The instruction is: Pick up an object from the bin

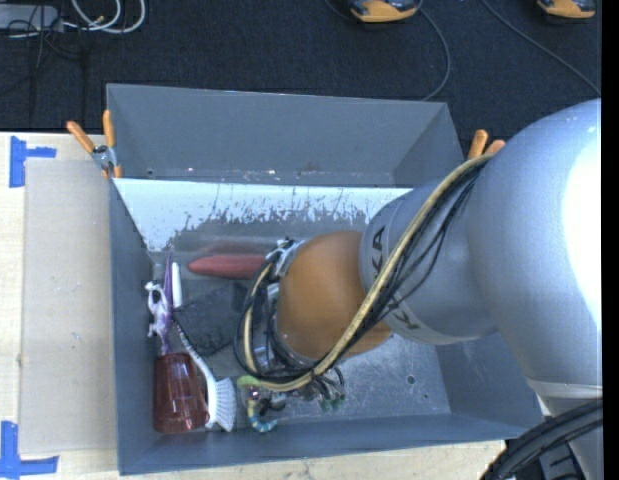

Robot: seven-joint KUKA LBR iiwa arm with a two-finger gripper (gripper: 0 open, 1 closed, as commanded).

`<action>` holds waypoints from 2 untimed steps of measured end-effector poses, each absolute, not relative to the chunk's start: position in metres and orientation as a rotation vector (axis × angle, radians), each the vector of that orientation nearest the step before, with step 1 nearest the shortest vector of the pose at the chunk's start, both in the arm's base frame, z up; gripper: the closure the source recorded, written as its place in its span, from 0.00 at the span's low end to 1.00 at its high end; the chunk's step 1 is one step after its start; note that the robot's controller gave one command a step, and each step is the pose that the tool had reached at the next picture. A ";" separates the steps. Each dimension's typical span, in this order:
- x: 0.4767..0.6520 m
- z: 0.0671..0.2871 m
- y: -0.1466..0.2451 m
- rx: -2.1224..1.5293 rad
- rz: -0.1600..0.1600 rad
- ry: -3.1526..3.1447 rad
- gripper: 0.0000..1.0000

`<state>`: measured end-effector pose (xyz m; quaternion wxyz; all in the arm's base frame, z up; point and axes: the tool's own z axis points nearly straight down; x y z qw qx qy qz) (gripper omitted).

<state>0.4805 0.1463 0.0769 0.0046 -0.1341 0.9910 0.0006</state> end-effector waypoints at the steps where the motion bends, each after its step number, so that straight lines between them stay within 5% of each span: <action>1: 0.479 0.086 0.146 -0.420 0.001 3.109 1.00; 2: 0.479 0.096 0.147 -0.420 0.001 3.109 1.00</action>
Offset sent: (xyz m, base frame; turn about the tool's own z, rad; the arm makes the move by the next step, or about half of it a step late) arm 0.0000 0.0000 0.0151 0.0000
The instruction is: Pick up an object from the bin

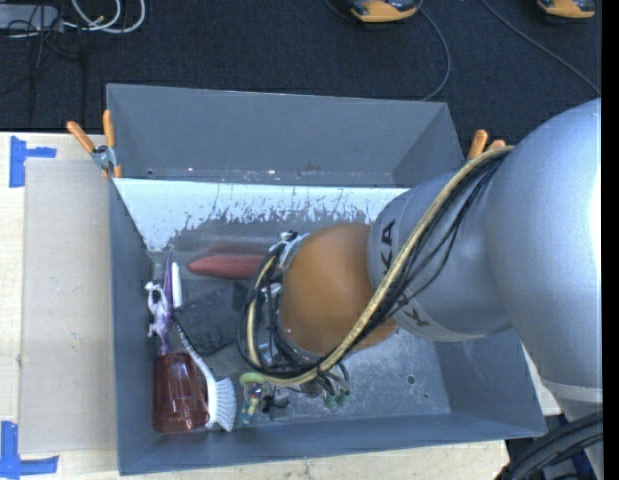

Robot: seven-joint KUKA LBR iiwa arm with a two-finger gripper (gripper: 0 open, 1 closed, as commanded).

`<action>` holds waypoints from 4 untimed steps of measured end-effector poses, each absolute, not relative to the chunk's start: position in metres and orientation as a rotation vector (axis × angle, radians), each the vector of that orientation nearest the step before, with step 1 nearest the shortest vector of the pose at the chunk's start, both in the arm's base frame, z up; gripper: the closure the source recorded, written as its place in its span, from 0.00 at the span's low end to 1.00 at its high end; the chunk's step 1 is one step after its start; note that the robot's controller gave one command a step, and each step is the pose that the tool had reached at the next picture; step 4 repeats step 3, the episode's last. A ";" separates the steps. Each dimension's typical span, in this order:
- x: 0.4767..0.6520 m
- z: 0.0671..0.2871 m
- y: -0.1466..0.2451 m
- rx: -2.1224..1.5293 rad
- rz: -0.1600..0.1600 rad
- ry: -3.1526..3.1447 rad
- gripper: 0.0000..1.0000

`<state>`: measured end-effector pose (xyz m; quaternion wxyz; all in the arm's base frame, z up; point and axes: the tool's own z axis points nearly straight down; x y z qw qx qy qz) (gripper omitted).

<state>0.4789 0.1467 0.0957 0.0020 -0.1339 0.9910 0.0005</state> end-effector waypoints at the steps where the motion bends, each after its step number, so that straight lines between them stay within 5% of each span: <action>1: 0.478 0.104 0.146 -0.419 0.001 3.113 1.00; 4: 0.478 0.128 0.147 -0.418 0.001 3.113 1.00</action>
Offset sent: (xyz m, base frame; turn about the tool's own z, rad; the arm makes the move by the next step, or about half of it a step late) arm -0.0001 0.0000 0.0222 0.0000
